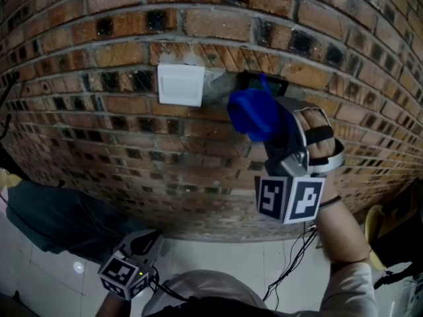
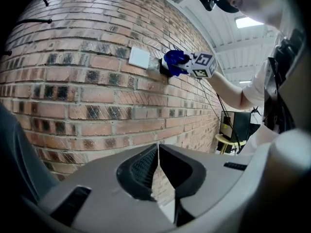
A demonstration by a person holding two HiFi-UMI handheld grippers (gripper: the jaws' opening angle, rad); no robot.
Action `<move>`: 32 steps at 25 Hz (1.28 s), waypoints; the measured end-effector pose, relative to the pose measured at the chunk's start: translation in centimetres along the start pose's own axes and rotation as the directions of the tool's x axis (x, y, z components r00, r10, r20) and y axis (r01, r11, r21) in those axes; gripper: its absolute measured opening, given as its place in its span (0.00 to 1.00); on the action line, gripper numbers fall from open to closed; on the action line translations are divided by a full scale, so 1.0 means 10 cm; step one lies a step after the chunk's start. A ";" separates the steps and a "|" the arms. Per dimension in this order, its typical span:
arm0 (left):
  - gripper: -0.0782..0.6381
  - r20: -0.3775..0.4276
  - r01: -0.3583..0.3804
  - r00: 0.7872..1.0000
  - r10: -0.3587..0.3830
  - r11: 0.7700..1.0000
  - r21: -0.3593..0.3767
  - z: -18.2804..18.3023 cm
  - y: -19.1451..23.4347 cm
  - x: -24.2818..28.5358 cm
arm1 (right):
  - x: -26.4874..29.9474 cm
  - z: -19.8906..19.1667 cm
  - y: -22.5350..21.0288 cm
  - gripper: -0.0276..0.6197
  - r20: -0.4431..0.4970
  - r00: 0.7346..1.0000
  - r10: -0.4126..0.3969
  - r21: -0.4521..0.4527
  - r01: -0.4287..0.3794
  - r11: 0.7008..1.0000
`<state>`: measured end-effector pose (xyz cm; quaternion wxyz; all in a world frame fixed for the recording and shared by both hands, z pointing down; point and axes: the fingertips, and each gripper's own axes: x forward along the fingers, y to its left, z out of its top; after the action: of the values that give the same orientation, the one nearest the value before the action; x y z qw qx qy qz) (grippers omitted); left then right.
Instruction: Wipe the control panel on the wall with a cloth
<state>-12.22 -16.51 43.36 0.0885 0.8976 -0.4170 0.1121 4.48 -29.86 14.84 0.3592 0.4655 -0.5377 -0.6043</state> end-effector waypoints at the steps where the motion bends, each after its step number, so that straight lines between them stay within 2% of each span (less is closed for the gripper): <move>1: 0.11 -0.001 0.001 1.000 -0.001 1.000 0.005 -0.01 0.00 0.00 | 0.04 -0.03 -0.13 0.18 -0.008 1.000 -0.019 0.007 0.020 1.000; 4: 0.11 0.005 0.006 1.000 -0.006 1.000 -0.003 0.01 -0.04 0.01 | 0.17 -0.14 -0.34 0.18 -0.032 0.999 -0.042 0.017 0.043 0.999; 7: 0.11 0.003 0.000 1.000 0.000 1.000 -0.011 -0.01 -0.02 0.00 | 0.21 -0.14 -0.30 0.18 -0.037 0.998 -0.042 -0.007 0.042 0.999; 14: 0.11 0.003 0.004 1.000 -0.004 1.000 -0.018 -0.01 -0.03 0.01 | 0.14 -0.09 0.27 0.18 -0.035 0.999 0.022 -0.041 -0.024 0.999; 21: 0.11 -0.006 0.005 1.000 -0.005 1.000 -0.018 -0.03 -0.04 0.02 | 0.13 -0.11 0.87 0.18 -0.039 0.991 0.127 -0.018 -0.128 0.992; 25: 0.11 -0.021 0.004 1.000 -0.004 1.000 -0.001 -0.07 -0.03 0.02 | 0.18 -0.16 1.05 0.18 -0.044 0.986 0.163 -0.010 -0.164 0.986; 28: 0.11 -0.016 0.005 1.000 -0.005 1.000 -0.011 -0.07 -0.03 0.02 | 0.11 -0.10 0.94 0.18 -0.029 0.985 0.170 0.006 -0.170 0.985; 32: 0.11 -0.014 0.011 1.000 -0.011 1.000 -0.017 -0.06 -0.02 0.02 | -0.04 0.06 0.42 0.18 0.017 0.996 0.084 0.021 -0.085 0.996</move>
<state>-12.04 -16.39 43.99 0.0997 0.8982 -0.4125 0.1143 3.78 -30.00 19.01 0.3749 0.4414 -0.5663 -0.5864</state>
